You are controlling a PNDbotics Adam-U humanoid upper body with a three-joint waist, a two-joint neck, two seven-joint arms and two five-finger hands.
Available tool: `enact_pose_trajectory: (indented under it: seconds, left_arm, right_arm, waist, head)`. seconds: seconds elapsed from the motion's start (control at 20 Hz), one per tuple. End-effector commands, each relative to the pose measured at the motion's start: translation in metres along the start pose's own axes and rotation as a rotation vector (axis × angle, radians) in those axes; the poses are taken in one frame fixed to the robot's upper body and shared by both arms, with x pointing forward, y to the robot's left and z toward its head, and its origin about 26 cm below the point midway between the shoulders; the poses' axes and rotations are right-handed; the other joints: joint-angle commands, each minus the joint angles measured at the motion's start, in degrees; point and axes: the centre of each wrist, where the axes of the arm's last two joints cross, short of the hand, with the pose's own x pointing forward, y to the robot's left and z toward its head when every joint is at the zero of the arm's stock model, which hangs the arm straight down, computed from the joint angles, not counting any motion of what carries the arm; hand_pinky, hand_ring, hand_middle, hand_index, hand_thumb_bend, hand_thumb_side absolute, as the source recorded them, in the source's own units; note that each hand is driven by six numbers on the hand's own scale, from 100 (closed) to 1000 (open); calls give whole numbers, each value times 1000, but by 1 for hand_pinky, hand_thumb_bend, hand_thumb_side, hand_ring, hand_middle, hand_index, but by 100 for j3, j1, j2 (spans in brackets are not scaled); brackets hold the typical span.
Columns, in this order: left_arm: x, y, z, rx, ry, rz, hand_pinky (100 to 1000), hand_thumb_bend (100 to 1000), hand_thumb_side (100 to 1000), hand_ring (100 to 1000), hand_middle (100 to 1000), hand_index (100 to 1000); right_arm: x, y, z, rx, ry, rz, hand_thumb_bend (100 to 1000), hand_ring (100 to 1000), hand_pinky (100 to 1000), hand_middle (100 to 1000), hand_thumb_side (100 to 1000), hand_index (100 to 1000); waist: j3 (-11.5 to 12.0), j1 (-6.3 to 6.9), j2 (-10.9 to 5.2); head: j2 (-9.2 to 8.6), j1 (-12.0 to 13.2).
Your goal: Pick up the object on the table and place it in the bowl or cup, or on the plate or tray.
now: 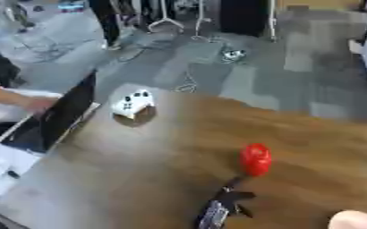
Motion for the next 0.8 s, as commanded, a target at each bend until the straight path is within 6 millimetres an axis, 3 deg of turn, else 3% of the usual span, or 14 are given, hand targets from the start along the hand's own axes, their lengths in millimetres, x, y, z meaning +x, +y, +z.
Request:
enact_pose_trajectory:
  seconds: [0.05,0.3,0.6,0.8]
  left_arm:
    - [-15,-6,18,8,70,2,559,276,1000,794,924,963]
    - [-15,-6,18,6,72,-4,554,274,1000,785,916,959]
    - [-15,-3,17,1,68,-29,532,285,1000,767,905,948]
    - [-7,11,0,-42,34,-157,477,328,872,727,885,941]
  right_arm:
    - [9,-3,-5,14,-38,17,100,738,615,627,1000,1000]
    - [10,-3,-5,21,-39,20,100,734,613,626,995,1000]
    - [9,-4,-4,22,-36,26,100,727,603,617,982,1000]
    - [8,-7,0,27,-32,42,100,722,599,608,971,1000]
  waist:
    - [-38,-20,18]
    - [-54,-12,18]
    - [-72,3,-3]
    - [-84,34,-26]
  head:
    - [-73,-12]
    - [-134,-11]
    - [-27,-5]
    - [41,8]
